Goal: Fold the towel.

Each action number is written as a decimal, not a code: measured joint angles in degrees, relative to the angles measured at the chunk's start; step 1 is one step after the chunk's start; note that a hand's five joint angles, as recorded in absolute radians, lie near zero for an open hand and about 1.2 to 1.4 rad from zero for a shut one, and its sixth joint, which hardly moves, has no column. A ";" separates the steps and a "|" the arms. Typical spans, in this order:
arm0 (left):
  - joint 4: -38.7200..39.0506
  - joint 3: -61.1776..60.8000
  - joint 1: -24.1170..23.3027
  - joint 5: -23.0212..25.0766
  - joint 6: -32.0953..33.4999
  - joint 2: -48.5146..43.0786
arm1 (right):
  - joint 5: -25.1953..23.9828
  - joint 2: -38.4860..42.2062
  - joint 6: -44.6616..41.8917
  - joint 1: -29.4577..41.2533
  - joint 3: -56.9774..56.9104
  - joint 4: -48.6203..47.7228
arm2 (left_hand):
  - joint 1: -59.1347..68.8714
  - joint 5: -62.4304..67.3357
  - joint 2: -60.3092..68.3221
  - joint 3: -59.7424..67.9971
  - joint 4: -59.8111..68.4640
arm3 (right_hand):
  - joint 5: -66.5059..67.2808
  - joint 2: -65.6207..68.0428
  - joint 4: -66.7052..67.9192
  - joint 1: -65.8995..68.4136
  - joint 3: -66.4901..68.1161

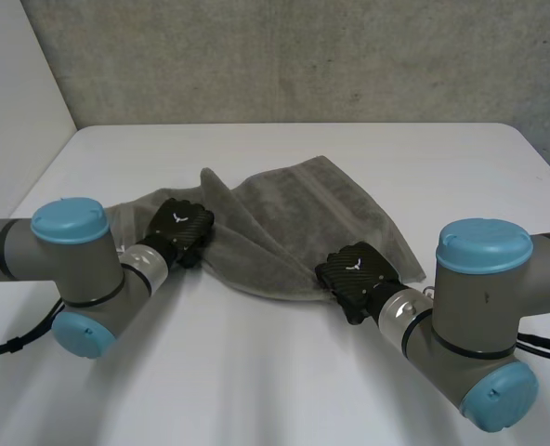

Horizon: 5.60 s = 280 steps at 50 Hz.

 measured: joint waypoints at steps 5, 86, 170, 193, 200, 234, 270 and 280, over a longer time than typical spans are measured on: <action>-0.67 -0.94 0.36 -0.03 -0.10 3.44 | 0.16 -1.92 0.17 -0.24 -0.57 0.22 | 0.22 0.00 0.01 0.00 0.00 | 0.00 0.00 0.00 0.00 0.00; -1.56 -21.30 16.50 3.50 -8.80 29.43 | 14.54 3.05 19.51 -0.35 0.11 -12.09 | 0.58 0.00 0.80 0.01 0.28 | -2.66 -1.56 -2.60 -0.95 -2.49; -12.47 21.05 6.55 8.59 -3.42 -9.04 | 5.72 -3.44 -3.66 -5.82 -26.09 23.66 | -57.19 -40.67 -59.70 -60.90 -61.03 | -0.54 -0.32 -0.02 0.48 -0.11; -21.31 30.86 5.69 3.55 -3.39 -14.19 | 5.31 -2.63 -3.60 -5.83 -23.10 21.44 | -56.81 -37.38 -58.84 -60.60 -60.70 | -0.54 -0.32 -0.03 0.48 -0.11; -23.44 29.90 5.71 0.04 -3.34 -12.35 | 5.32 -2.36 -3.62 -5.85 -23.09 21.43 | -50.53 -32.02 -53.29 -54.80 -55.22 | -0.54 -0.32 -0.03 0.48 -0.11; -24.30 18.32 7.48 -4.50 -3.22 -2.10 | 5.32 -2.39 -3.76 -5.89 -22.17 21.51 | -0.58 20.07 1.03 -0.77 0.03 | -0.54 -0.32 -0.03 0.48 -0.11; -12.90 -10.41 20.06 0.31 -6.06 22.39 | -0.31 -2.97 -7.53 -6.76 -30.98 32.88 | -0.05 20.11 1.05 -0.75 0.27 | -0.54 -0.32 -0.03 0.49 0.00; -11.68 -10.62 19.97 0.17 -6.17 21.81 | 3.66 3.38 -15.17 -6.79 -36.33 35.33 | -0.05 20.11 1.05 -0.75 0.28 | -0.54 -0.31 -0.03 0.49 0.01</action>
